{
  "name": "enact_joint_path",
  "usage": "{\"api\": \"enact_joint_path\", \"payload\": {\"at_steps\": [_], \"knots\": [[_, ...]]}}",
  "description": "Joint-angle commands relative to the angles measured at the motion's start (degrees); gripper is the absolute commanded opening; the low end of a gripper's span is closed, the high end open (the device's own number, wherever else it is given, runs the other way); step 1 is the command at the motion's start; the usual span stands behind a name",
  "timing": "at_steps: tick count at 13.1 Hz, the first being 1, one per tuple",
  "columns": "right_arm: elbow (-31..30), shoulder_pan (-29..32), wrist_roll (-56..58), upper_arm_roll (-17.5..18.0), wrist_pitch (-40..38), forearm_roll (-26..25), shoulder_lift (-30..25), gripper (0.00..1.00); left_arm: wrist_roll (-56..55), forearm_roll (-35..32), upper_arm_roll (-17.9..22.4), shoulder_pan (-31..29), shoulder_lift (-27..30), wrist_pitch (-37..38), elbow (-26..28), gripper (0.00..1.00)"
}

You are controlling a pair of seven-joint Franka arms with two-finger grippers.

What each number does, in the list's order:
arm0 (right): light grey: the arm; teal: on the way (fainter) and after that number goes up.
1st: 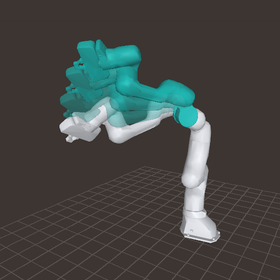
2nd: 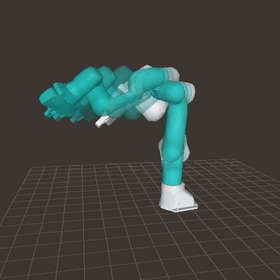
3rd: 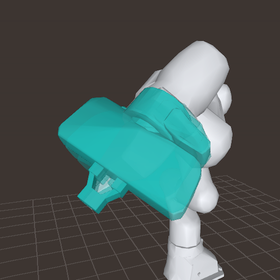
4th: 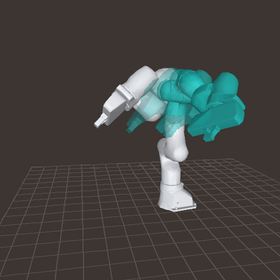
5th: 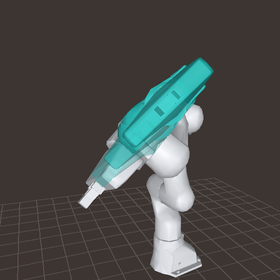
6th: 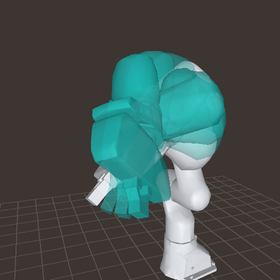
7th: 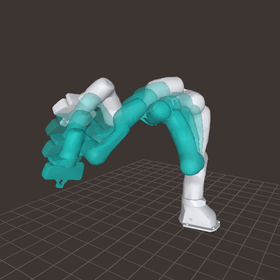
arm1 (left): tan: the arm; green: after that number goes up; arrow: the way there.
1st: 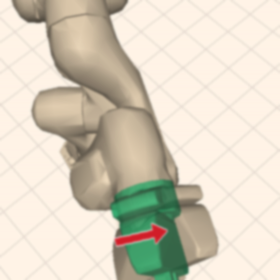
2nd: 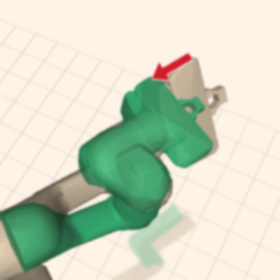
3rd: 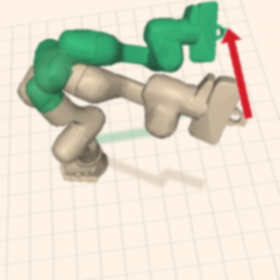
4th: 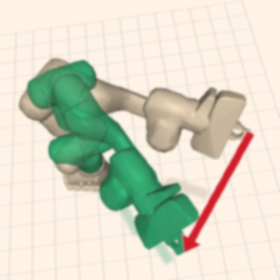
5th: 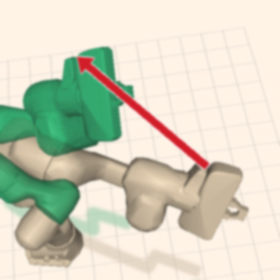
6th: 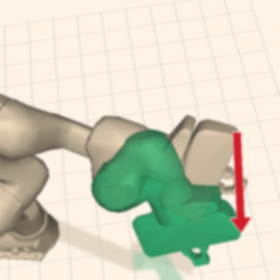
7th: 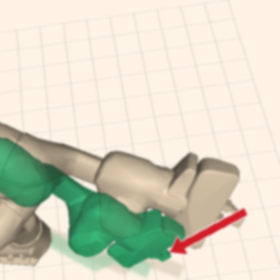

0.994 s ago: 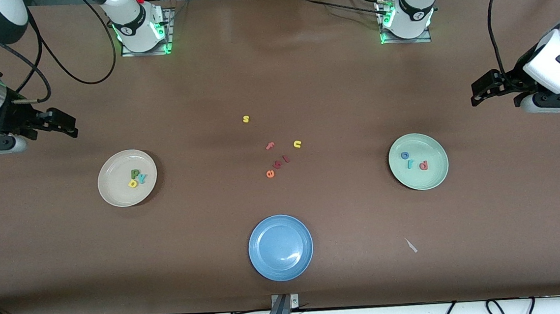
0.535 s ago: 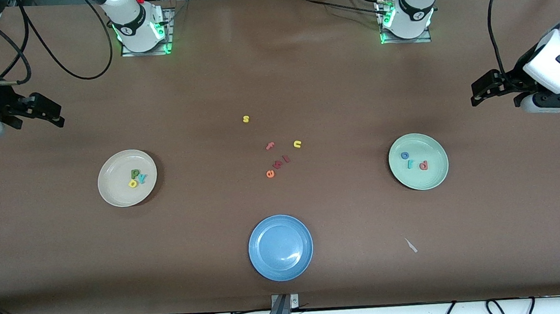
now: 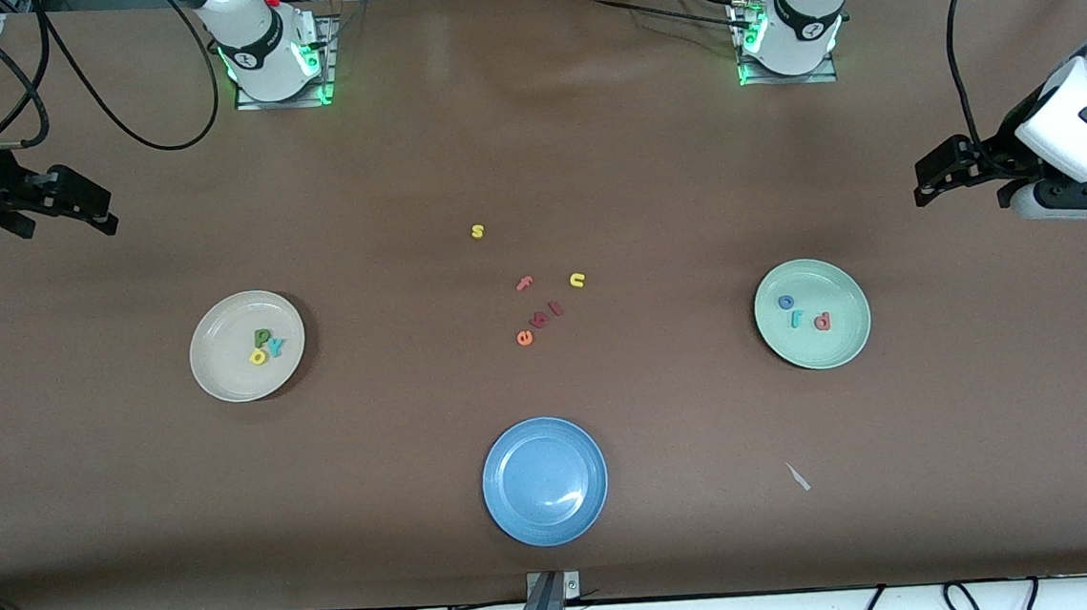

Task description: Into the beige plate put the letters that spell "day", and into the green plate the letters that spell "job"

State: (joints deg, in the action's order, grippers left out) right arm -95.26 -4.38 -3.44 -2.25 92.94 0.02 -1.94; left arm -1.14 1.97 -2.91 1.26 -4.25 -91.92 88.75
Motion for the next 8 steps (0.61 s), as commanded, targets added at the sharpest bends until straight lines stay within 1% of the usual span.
{"api": "enact_joint_path", "payload": {"at_steps": [1, 3, 5, 8], "knots": [[2.5, 1.0, 0.0, 0.8, -4.6, 0.7, 0.9, 1.0, 1.1, -0.7, -0.2, -0.3, -0.5, 0.4, -1.1, 1.0], [2.9, 1.0, 0.1, 0.8, -7.0, 0.9, 1.4, 1.0, 1.1, -0.7, -0.1, -0.3, -0.5, 0.4, -1.1, 1.0], [4.6, 1.0, 0.1, 0.8, -8.7, 0.7, 2.5, 1.0, 1.1, -0.7, -0.2, -0.3, -0.5, 0.4, -1.1, 1.0], [5.1, 1.0, 0.0, 0.8, -9.0, 0.2, 2.7, 1.0, 1.1, -0.7, -0.2, -0.3, -0.5, 0.4, -1.2, 1.0]]}}
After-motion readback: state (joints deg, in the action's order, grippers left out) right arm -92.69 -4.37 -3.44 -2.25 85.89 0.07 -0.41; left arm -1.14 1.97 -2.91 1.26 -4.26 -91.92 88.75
